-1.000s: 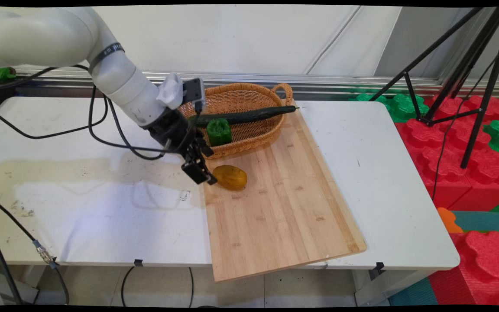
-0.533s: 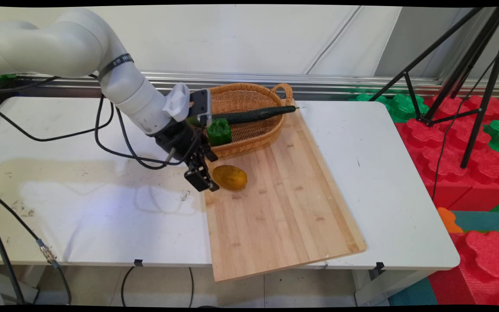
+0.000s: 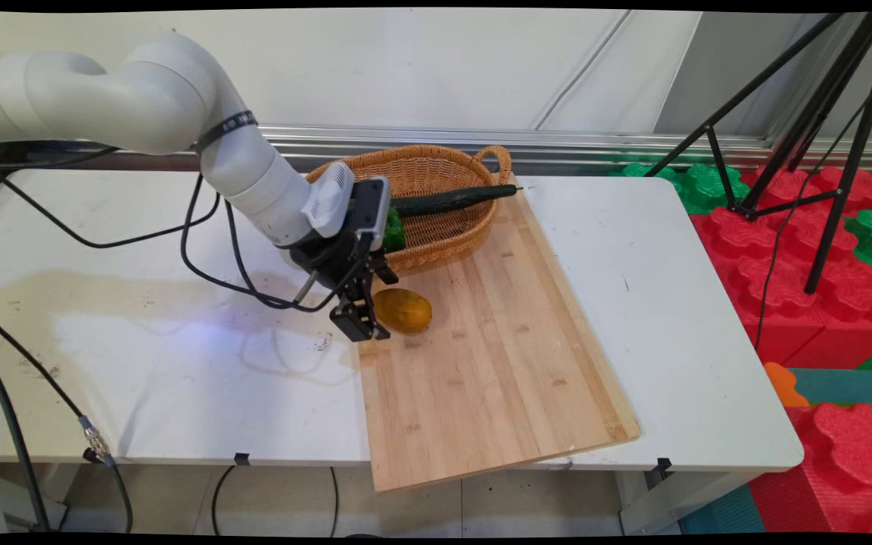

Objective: Pick up the potato from the cutting board, then place the picked object in the vegetable basket

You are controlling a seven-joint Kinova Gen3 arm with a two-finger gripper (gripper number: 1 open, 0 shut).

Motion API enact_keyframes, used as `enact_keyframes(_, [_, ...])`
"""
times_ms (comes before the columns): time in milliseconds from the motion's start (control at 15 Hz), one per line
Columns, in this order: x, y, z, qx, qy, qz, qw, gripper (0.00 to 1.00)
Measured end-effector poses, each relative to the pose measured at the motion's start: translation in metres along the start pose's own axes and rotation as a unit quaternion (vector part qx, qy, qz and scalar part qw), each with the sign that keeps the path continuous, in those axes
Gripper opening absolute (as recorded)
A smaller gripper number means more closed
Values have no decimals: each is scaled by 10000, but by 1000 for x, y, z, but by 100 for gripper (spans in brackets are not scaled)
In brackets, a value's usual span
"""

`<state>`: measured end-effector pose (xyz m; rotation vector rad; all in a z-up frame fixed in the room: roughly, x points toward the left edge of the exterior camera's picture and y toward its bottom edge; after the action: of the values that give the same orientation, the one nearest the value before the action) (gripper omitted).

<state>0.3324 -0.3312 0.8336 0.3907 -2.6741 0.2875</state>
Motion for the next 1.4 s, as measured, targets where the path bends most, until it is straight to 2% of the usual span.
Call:
enact_keyframes(200, [4,-1,11,3,-38,318,9995,100])
enact_keyframes(733, [12,-3,30,43,-91,792,9968,100])
enact_keyframes(800, [13,-3,31,51,-95,806,9967,0])
enact_keyframes(1133, [13,-1,33,52,-125,812,9966,0])
enact_keyframes(1400, [17,1,26,93,-39,650,9978,0])
